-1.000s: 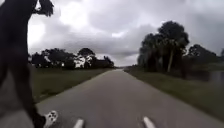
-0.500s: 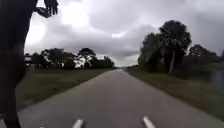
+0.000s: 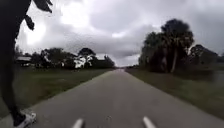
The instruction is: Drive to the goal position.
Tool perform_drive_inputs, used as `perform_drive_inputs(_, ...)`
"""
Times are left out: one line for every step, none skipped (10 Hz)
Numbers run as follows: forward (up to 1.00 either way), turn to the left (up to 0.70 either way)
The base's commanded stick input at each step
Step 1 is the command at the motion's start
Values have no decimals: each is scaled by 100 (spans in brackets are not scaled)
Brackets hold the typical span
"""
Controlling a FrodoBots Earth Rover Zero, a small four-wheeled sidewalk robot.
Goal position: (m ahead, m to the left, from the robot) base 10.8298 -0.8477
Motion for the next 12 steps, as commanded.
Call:
perform_drive_inputs(70, 0)
perform_drive_inputs(70, 0)
perform_drive_inputs(70, -8)
perform_drive_inputs(70, -20)
perform_drive_inputs(70, -30)
perform_drive_inputs(70, -8)
perform_drive_inputs(70, -1)
perform_drive_inputs(70, 0)
perform_drive_inputs(70, 0)
perform_drive_inputs(70, 0)
perform_drive_inputs(70, 0)
perform_drive_inputs(70, 0)
